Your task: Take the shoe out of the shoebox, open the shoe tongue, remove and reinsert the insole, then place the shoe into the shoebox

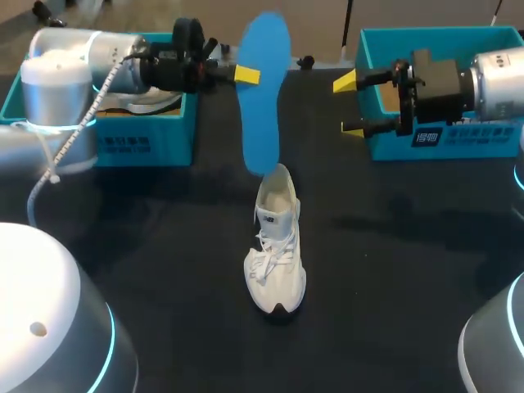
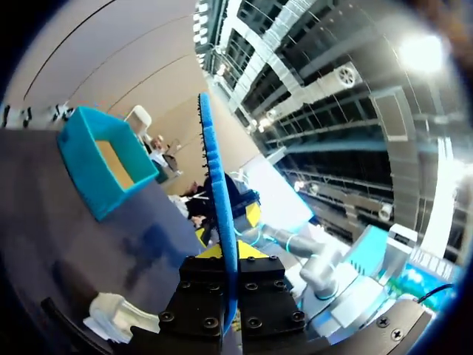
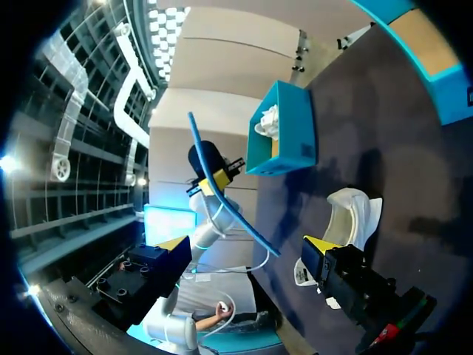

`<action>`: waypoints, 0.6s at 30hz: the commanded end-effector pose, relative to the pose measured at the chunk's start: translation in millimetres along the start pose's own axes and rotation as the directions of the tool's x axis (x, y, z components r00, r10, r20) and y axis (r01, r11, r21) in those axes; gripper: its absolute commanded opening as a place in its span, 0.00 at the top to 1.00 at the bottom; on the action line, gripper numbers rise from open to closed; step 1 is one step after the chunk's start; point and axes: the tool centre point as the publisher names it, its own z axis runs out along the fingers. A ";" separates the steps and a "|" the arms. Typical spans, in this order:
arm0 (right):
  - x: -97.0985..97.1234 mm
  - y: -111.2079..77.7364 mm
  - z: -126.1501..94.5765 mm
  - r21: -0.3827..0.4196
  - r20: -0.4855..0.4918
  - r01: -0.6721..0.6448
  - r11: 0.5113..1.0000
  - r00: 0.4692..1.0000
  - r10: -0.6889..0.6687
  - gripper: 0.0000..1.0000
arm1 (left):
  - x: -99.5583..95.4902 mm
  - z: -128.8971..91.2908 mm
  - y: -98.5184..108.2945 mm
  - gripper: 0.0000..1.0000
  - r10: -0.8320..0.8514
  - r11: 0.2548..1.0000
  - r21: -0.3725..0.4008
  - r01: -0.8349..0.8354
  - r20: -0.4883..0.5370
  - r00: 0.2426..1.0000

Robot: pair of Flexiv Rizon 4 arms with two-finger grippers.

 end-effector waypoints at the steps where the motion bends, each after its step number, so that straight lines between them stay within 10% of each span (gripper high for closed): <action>1: 0.3 0.6 1.7 0.000 0.001 -0.001 1.000 1.000 0.001 0.00 | 9.2 -2.1 -1.8 1.00 0.358 0.933 -0.006 -0.359 0.059 0.932; 11: 0.3 0.6 1.7 0.000 0.001 -0.001 1.000 1.000 0.001 0.00 | 2.9 6.4 -1.4 1.00 0.765 0.630 -0.100 -0.770 0.250 0.593; 18: 0.3 0.6 1.7 0.000 0.001 -0.001 1.000 1.000 0.001 0.00 | 6.8 12.8 -1.6 1.00 0.962 0.187 -0.242 -0.952 0.242 0.127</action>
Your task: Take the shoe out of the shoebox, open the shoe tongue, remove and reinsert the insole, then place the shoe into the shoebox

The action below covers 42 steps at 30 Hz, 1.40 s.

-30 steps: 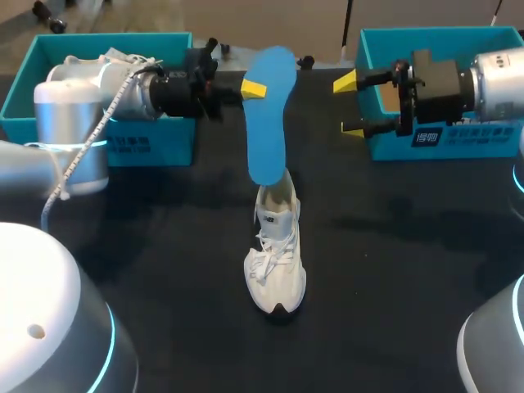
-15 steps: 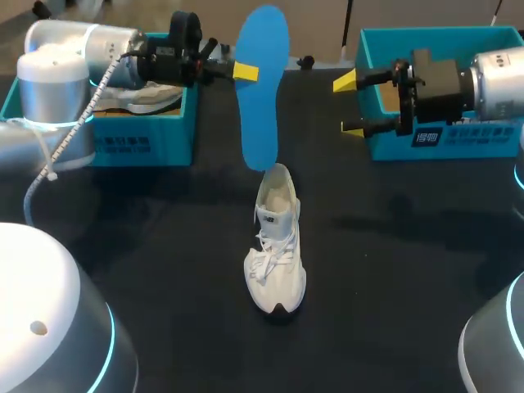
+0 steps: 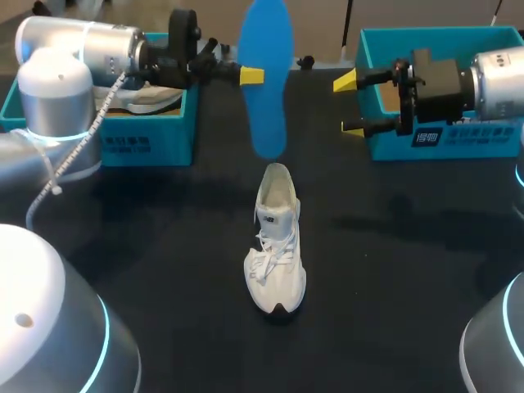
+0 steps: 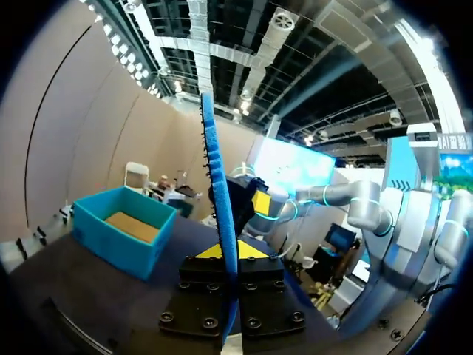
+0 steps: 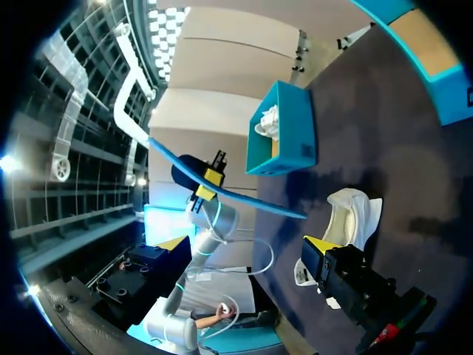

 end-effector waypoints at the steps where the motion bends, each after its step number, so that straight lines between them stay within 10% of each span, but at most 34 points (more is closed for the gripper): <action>1: -0.3 0.5 2.0 -0.001 0.000 0.000 1.000 1.000 0.000 0.00 | 7.5 1.7 -2.7 1.00 0.769 0.636 -0.128 -0.761 0.194 0.609; 14: -0.3 0.5 2.0 -0.001 0.000 0.000 1.000 1.000 0.000 0.00 | -6.8 -0.7 7.9 1.00 0.990 0.108 -0.159 -0.981 0.106 0.092; 42: -0.3 0.5 2.0 -0.001 0.000 0.000 1.000 1.000 0.000 0.00 | -12.4 -2.3 7.9 1.00 0.993 0.077 -0.209 -0.975 0.106 0.056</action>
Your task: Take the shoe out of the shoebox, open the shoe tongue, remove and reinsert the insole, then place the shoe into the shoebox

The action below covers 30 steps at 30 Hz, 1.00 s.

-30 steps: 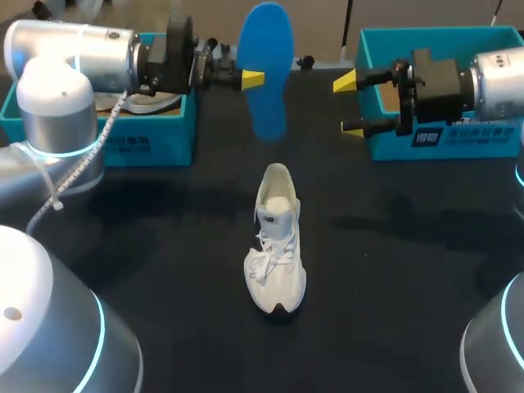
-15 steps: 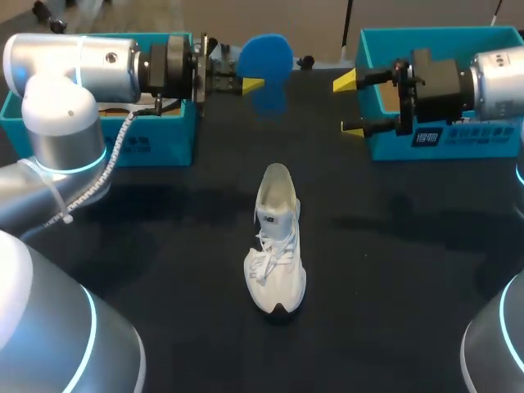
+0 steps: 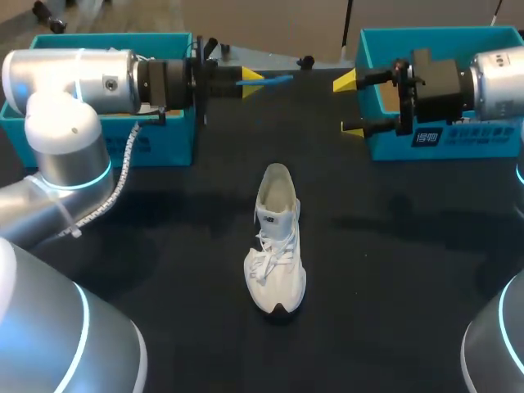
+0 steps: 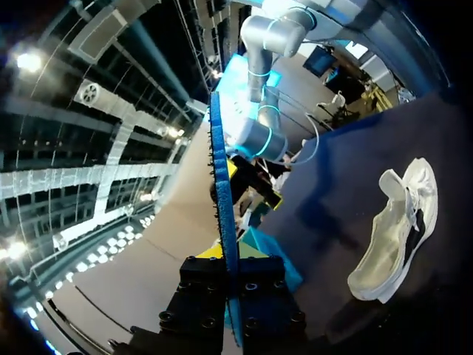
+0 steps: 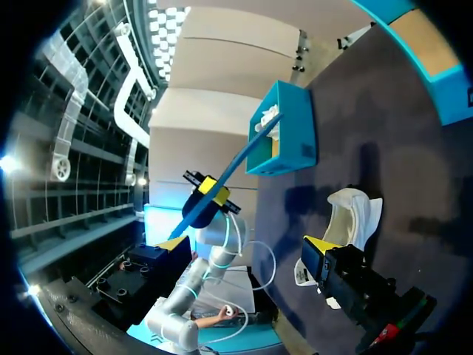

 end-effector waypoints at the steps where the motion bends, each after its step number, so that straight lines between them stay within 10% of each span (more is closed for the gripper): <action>1: 0.0 0.0 1.7 -0.002 0.002 0.000 1.000 1.000 0.000 0.00 | 3.6 0.3 0.7 1.00 0.125 0.991 -0.046 -0.124 0.024 0.992; 30: 0.0 0.0 1.7 -0.002 0.002 0.000 1.000 1.000 0.000 0.00 | 2.3 0.5 5.0 1.00 0.535 0.845 0.034 -0.534 -0.011 0.845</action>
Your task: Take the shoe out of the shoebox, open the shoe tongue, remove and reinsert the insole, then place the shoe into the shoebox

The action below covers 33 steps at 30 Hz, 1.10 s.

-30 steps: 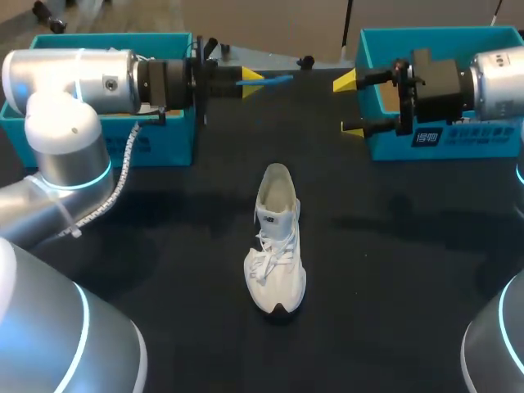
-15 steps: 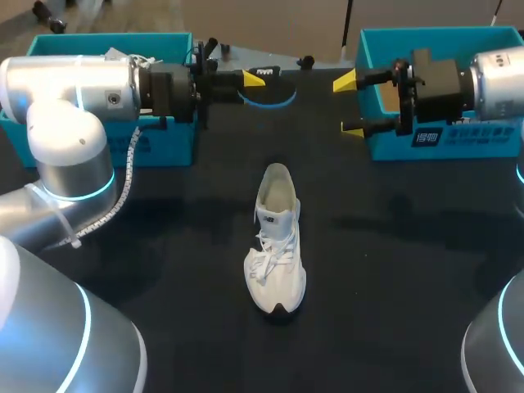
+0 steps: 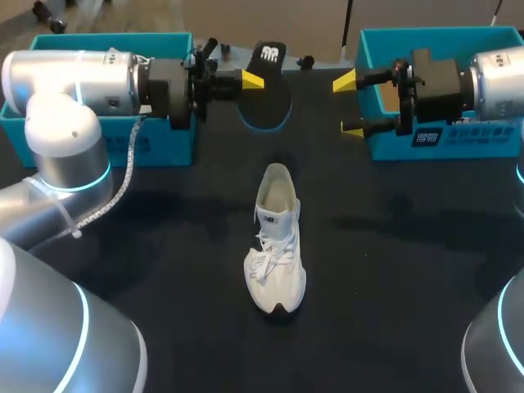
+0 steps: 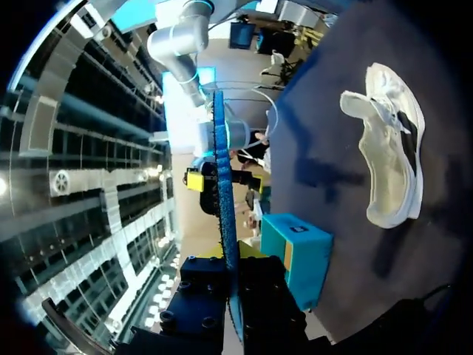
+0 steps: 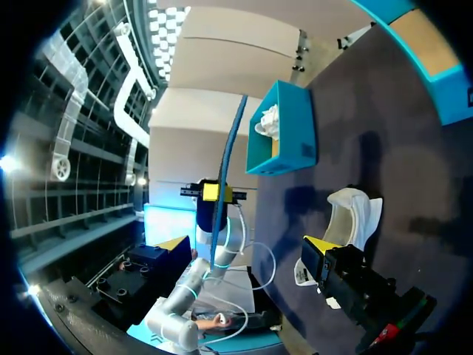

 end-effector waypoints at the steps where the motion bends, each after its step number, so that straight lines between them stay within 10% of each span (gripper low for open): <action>1: 0.1 0.1 1.7 -0.002 0.001 -0.001 1.000 1.000 0.001 0.00 | 4.1 -0.2 4.5 1.00 0.056 0.998 0.013 -0.056 0.008 0.998; 33: 6.5 6.2 57.6 0.040 -0.058 0.014 0.999 0.998 -0.012 0.00 | 21.0 24.4 -5.2 1.00 0.140 0.989 -0.053 -0.139 0.008 0.990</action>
